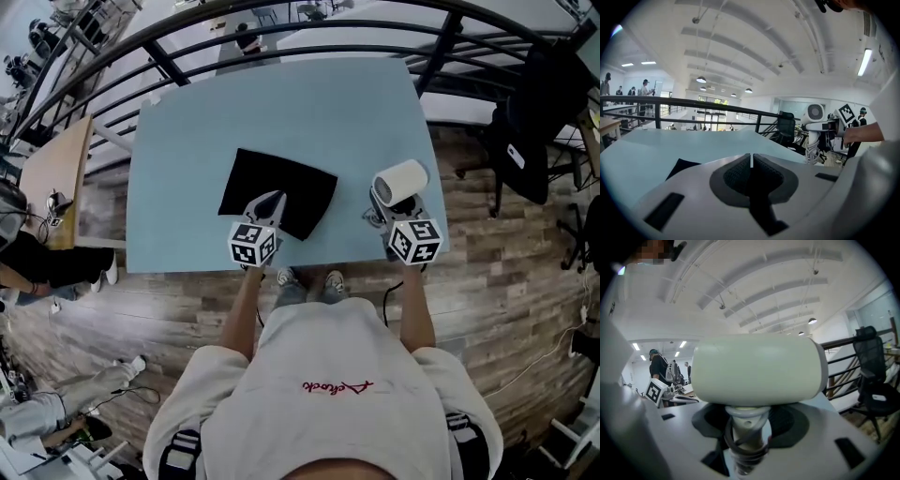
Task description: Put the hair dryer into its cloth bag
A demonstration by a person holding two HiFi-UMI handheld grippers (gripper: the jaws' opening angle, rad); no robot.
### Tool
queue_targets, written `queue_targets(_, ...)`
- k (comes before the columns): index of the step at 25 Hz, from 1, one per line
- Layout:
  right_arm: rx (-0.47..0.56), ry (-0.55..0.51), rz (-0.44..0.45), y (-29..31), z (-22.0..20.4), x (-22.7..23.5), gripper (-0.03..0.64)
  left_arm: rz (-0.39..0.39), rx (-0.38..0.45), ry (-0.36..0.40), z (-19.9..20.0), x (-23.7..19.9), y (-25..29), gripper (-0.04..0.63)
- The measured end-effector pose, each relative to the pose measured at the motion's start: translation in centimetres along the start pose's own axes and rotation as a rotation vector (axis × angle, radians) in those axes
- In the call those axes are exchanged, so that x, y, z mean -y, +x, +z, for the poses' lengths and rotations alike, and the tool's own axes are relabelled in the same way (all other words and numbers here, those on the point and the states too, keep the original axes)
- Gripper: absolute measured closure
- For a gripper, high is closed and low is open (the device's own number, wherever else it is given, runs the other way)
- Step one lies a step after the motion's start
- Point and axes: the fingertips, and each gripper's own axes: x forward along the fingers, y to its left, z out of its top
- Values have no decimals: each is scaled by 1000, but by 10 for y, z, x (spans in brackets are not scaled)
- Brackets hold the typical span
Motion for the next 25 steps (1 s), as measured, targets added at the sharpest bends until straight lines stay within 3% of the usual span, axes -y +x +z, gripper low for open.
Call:
queue_targets(16,-95,11,-52,-2,-51,-13,374,-155,-216,21,-77,25,42,572)
queue_targets(21,-90,15,-49,-9,-53,-12,374,-194,-283,112,-95,46,60,552)
queue_targets(25,-84,14,-45,-13,-52,-13,374,-208,-413,222,-124,54,74,489)
